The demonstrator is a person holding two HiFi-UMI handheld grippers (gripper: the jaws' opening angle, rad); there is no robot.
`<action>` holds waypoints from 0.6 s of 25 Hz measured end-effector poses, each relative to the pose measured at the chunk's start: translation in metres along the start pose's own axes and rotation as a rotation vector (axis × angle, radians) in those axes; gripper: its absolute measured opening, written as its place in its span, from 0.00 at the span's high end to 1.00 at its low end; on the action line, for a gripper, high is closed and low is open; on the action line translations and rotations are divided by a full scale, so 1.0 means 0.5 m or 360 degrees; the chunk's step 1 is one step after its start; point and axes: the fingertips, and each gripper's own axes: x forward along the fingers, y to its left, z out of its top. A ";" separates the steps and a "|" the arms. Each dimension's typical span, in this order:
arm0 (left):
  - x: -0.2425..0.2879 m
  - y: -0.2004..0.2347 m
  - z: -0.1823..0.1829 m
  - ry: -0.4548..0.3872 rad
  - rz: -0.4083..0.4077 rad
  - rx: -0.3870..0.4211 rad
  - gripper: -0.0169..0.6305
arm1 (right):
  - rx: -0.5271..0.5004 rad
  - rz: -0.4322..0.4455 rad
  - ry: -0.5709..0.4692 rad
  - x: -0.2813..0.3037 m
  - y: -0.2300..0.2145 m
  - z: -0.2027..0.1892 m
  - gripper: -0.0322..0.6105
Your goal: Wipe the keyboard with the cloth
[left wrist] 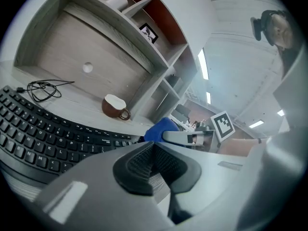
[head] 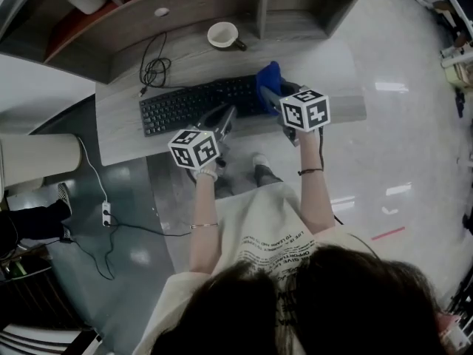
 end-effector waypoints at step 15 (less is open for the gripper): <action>-0.028 0.044 0.010 0.0096 -0.0130 0.0003 0.98 | 0.0068 -0.0177 -0.0031 0.023 0.023 -0.006 0.86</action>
